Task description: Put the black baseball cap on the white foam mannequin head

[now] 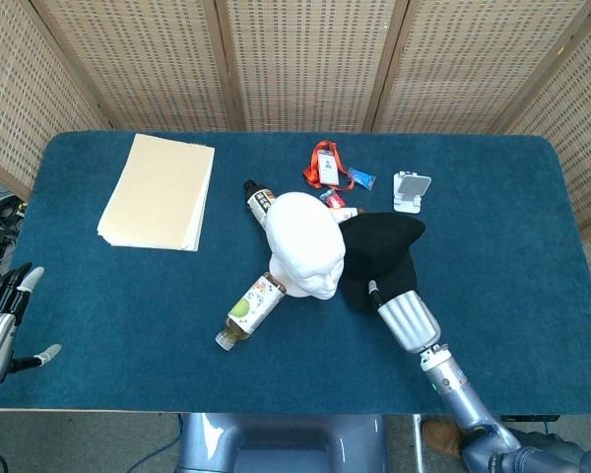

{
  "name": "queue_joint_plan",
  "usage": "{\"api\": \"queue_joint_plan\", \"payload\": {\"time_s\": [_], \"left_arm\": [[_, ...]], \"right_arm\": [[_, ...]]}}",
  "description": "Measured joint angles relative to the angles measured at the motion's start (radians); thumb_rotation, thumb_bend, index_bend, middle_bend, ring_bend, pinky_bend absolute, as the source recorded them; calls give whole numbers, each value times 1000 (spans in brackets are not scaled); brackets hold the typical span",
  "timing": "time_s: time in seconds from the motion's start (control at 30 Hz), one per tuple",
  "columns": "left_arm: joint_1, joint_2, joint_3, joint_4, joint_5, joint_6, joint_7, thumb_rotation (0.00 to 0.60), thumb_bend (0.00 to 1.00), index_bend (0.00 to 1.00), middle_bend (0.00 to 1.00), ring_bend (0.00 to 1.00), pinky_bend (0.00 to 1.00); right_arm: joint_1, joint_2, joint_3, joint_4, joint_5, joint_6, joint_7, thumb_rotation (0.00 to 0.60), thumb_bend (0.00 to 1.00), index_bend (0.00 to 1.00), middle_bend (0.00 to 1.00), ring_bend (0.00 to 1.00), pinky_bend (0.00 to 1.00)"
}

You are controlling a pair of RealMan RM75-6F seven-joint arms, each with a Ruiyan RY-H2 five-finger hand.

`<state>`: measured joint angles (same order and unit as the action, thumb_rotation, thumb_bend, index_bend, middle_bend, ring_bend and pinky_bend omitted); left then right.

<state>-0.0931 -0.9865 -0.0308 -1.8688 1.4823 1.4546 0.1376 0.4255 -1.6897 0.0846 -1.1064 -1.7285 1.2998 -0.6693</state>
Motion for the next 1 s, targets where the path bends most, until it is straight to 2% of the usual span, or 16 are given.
{"api": "queue_joint_plan", "payload": {"time_s": [0.17, 0.33, 0.43, 0.5, 0.57, 0.7, 0.83, 0.9, 1.0], "left_arm": [[-2, 0, 1, 1, -1, -4, 1, 600, 0, 0, 0, 0, 0], [-4, 0, 0, 1, -5, -7, 0, 600, 0, 0, 0, 0, 0], [-5, 1, 0, 1, -6, -8, -1, 600, 0, 0, 0, 0, 0], [-5, 2, 0, 1, -7, -9, -3, 600, 0, 0, 0, 0, 0], [-6, 2, -1, 2, -9, -10, -5, 600, 0, 0, 0, 0, 0], [-8, 3, -2, 3, -12, -13, -5, 600, 0, 0, 0, 0, 0], [-10, 1, -2, 3, -13, -18, -1, 600, 0, 0, 0, 0, 0], [-11, 0, -2, 3, -15, -19, 2, 600, 0, 0, 0, 0, 0], [-12, -2, -1, 3, -16, -20, 7, 600, 0, 0, 0, 0, 0]], "right_arm": [[23, -26, 3, 50, -11, 3, -8, 600, 544, 263, 925, 1000, 1000], [58, -56, 6, 115, -26, 7, -7, 600, 435, 289, 925, 1000, 1000], [77, -70, 10, 150, -29, 9, 13, 600, 544, 310, 925, 1000, 1000], [89, -78, 15, 175, -29, 11, 22, 600, 695, 312, 930, 1000, 1000], [97, -85, 19, 199, -28, 13, 28, 600, 784, 312, 936, 1000, 1000], [113, -98, 24, 251, -20, 17, 35, 600, 860, 315, 945, 1000, 1000], [119, -98, 20, 265, -16, 16, 52, 600, 863, 433, 949, 1000, 1000], [122, -94, 12, 270, -18, 17, 74, 600, 864, 567, 956, 1000, 1000], [126, -85, -3, 277, -28, 26, 112, 600, 864, 669, 962, 1000, 1000]]}}
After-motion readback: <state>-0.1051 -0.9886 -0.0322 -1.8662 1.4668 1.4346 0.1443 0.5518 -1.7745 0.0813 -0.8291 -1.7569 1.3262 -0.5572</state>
